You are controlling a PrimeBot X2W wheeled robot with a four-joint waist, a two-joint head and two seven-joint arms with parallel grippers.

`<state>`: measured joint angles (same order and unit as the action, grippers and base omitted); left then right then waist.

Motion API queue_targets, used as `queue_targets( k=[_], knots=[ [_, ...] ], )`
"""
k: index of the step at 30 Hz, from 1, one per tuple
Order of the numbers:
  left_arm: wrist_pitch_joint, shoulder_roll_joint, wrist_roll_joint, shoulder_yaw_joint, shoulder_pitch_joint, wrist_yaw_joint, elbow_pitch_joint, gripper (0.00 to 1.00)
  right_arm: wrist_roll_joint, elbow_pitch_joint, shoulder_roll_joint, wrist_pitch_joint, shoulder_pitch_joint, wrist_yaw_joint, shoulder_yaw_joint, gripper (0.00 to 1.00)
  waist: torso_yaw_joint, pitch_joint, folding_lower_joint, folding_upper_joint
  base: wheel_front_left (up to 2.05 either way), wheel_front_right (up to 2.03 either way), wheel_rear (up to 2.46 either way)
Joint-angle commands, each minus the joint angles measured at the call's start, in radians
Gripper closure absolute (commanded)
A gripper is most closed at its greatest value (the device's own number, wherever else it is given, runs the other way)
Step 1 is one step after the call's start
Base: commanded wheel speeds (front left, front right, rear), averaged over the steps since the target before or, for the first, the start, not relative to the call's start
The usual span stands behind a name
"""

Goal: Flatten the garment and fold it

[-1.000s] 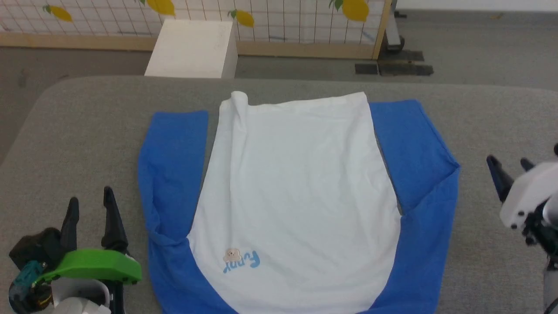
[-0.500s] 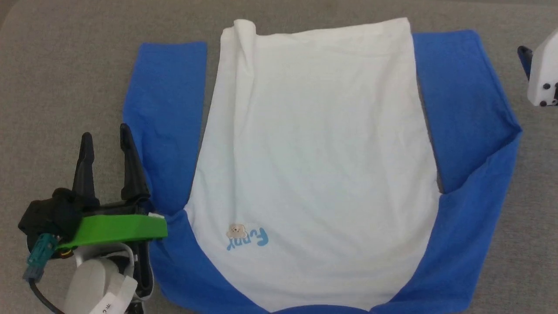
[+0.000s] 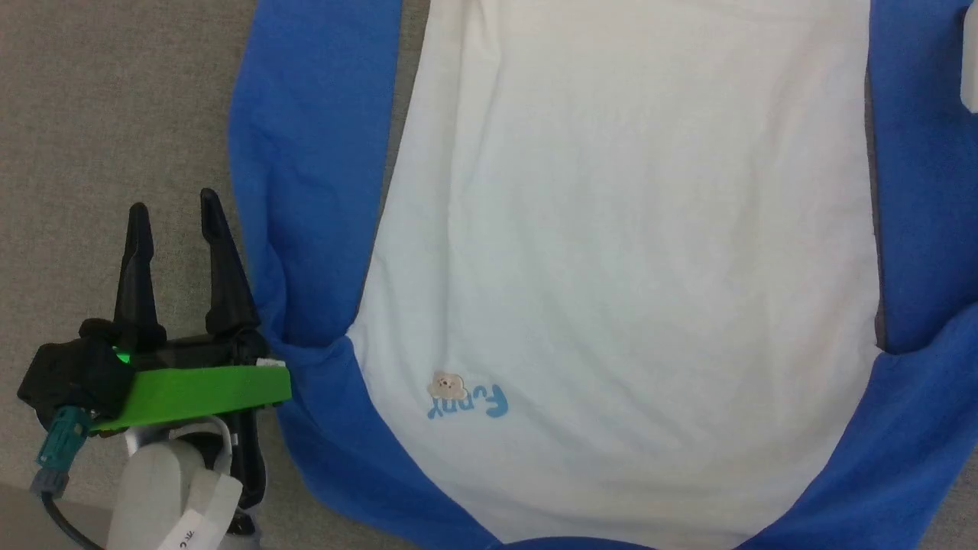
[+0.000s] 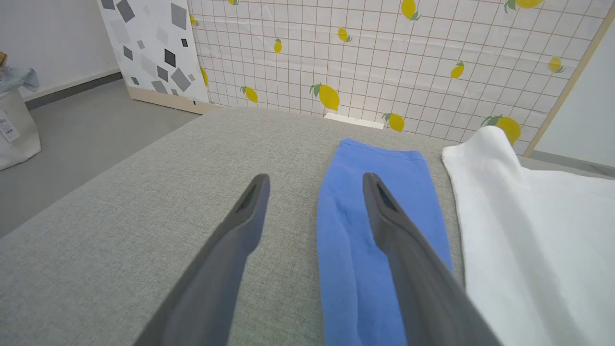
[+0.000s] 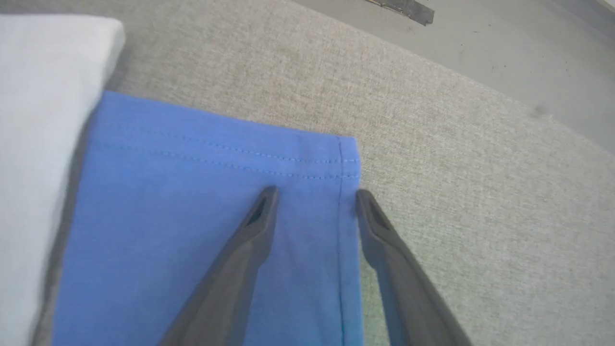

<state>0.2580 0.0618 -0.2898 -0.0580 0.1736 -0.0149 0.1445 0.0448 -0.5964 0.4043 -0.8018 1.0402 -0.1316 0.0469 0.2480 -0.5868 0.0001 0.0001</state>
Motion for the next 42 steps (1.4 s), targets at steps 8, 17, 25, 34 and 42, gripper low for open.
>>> queue_targets(
  k=[8, 17, 25, 34, 42],
  knots=[
    [0.004, -0.010, 0.014, -0.034, -0.013, 0.022, -0.065, 0.00, 0.070, -0.003, -0.007, 0.105, -0.044, 0.001, -0.099, 1.00, -0.078, 0.178, -0.0001, -0.0001, 0.00, 0.00, 0.00],
    [0.004, -0.011, 0.011, -0.059, -0.093, 0.025, -0.116, 0.00, 0.154, 0.192, 0.030, 0.100, -0.217, 0.001, -0.109, 1.00, -0.138, 0.386, -0.0001, -0.0001, 0.00, 0.00, 0.00],
    [0.004, -0.011, 0.013, -0.078, -0.179, 0.023, -0.120, 0.00, 0.345, 0.525, -0.018, -0.036, -0.451, 0.001, -0.025, 1.00, -0.160, 0.509, -0.0001, -0.0001, 0.00, 0.00, 0.00],
    [-0.005, -0.007, 0.005, -0.079, -0.231, 0.019, -0.111, 0.00, 0.478, 0.672, -0.142, -0.102, -0.595, 0.001, 0.241, 1.00, -0.145, 0.557, -0.0001, -0.0001, 0.00, 0.00, 0.00],
    [-0.013, -0.007, -0.003, -0.068, -0.241, 0.017, -0.113, 0.00, 0.489, 0.541, -0.261, -0.022, -0.642, 0.001, 0.476, 1.00, -0.100, 0.559, -0.0001, -0.0001, 0.00, 0.00, 0.00]
  ],
)
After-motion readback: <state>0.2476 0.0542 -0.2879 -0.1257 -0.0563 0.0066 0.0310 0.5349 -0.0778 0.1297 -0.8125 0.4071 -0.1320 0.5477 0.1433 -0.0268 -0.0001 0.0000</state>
